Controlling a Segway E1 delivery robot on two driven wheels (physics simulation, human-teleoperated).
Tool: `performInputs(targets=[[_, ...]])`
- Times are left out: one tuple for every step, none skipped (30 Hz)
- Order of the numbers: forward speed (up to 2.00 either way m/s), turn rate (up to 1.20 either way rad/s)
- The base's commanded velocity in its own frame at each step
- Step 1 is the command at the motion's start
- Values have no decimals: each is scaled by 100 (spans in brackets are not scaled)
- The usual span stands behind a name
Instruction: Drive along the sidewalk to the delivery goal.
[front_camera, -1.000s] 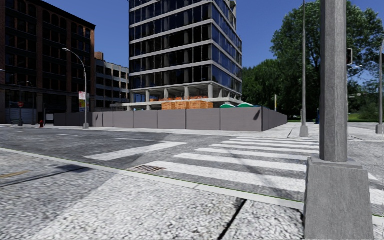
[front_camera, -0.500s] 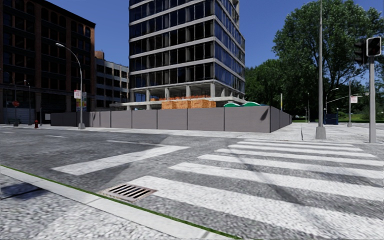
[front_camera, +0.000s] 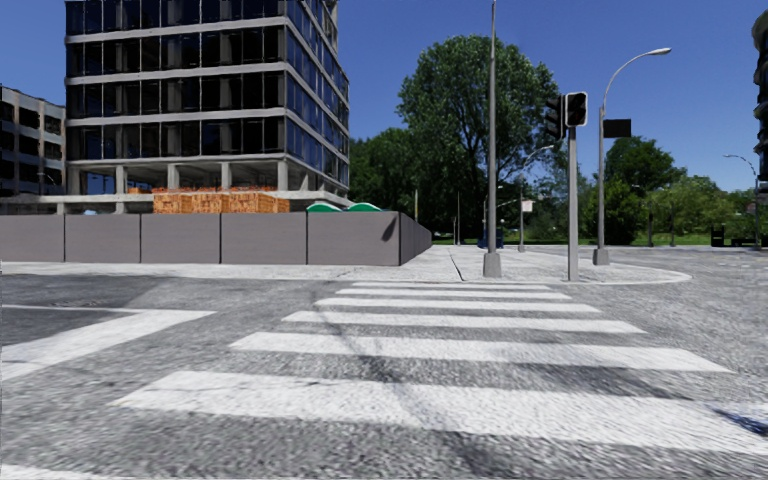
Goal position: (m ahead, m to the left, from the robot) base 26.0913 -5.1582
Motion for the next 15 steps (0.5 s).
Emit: performInputs(targets=[[200, -38], [200, 0], [200, 0], [200, 0], [200, 0], [200, 0], [200, 0], [200, 0], [200, 0], [200, 0], [200, 0], [200, 0], [200, 0], [200, 0], [200, 0]])
